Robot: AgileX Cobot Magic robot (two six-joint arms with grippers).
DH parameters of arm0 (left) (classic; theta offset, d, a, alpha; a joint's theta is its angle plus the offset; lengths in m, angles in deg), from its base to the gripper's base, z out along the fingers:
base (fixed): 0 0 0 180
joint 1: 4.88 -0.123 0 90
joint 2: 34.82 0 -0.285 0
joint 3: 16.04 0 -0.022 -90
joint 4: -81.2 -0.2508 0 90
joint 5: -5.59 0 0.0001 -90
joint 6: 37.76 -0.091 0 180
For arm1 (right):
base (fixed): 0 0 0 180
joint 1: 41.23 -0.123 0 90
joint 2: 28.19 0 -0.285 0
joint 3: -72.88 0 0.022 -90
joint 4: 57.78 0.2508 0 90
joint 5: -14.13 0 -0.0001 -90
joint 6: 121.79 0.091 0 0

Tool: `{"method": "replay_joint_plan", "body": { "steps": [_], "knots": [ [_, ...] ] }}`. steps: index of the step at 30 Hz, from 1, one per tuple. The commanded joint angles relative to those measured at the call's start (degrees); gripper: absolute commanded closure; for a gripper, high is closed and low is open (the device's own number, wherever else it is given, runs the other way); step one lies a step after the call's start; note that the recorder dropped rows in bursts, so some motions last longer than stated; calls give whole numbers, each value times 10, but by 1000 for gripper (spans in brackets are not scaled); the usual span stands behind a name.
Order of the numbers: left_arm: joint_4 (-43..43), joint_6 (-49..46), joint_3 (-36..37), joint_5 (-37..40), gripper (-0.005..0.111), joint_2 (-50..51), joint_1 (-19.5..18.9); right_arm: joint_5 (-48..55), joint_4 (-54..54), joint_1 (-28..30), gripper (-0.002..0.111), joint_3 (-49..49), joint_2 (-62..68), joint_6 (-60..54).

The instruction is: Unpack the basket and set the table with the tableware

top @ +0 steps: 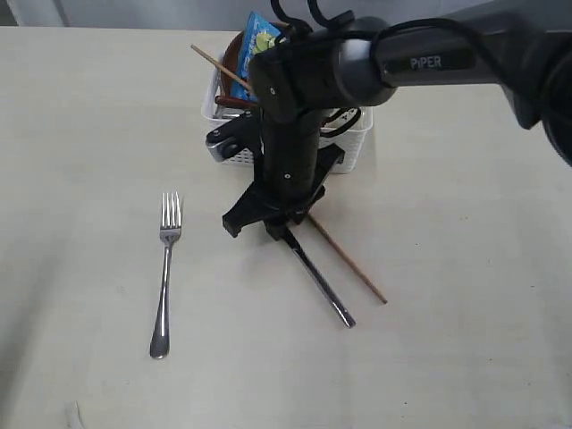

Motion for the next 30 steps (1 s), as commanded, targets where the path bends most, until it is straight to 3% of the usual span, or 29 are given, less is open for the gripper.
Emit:
{"method": "replay_joint_plan", "body": {
  "steps": [1, 9, 15, 18, 21, 30],
  "knots": [
    [-3, 2, 1, -5, 107, -2, 0, 60, 12, 3, 69, 43, 53, -2],
    [-3, 2, 1, -5, 107, -2, 0, 75, 51, -7, 70, 45, 53, 2],
    [-3, 2, 1, -5, 107, -2, 0, 65, -18, -37, 70, 43, 52, 49],
    [-3, 2, 1, -5, 107, -2, 0, 65, -36, -38, 81, 43, 52, 59],
    [-3, 2, 1, -5, 107, -2, 0, 69, -36, -38, 106, 43, 52, 56],
    [-3, 2, 1, -5, 107, -2, 0, 71, -46, -37, 109, 43, 46, 43]
  ]
}}
